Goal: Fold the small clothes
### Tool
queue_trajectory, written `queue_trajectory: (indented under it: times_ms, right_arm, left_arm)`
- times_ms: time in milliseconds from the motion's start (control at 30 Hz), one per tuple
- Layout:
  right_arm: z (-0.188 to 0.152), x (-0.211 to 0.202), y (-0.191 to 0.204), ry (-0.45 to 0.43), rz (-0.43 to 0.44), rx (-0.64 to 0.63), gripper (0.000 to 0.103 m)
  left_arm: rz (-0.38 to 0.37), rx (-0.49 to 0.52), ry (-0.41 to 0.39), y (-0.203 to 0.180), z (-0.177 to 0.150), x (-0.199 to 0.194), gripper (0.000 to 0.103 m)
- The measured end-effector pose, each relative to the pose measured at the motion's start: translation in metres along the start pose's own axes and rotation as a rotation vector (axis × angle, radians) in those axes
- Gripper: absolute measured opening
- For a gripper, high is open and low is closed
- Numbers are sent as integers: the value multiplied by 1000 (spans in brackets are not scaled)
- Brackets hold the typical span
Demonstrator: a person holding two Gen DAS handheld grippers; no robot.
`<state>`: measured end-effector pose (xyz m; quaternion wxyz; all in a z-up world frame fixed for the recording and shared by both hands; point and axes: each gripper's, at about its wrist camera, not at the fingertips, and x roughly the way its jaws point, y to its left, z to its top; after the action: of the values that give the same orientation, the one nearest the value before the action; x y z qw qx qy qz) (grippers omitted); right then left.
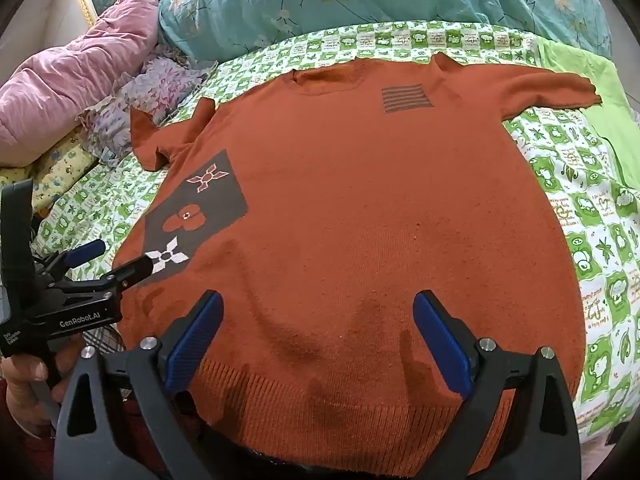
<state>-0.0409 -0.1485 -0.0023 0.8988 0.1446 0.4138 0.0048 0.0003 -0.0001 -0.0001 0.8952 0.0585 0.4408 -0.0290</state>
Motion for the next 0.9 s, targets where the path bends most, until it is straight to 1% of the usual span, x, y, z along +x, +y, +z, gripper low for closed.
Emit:
queue_trajectory:
  times_ms: [367,533,600,900]
  right_arm:
    - [2,0,0,-2,9,9,96]
    - [6,-1,-1,-10,30,12,96]
    - [6,-1,-1,-10,33,11,96]
    - [8,2,-5,-9,45,23,96]
  left_arm:
    - [0,0,1,2,-1,3,101]
    - [-1,7,1,2,-3,3,101]
    - [3,10,-2,4,2,6,101]
    - [0,8,2,4,2,10,101]
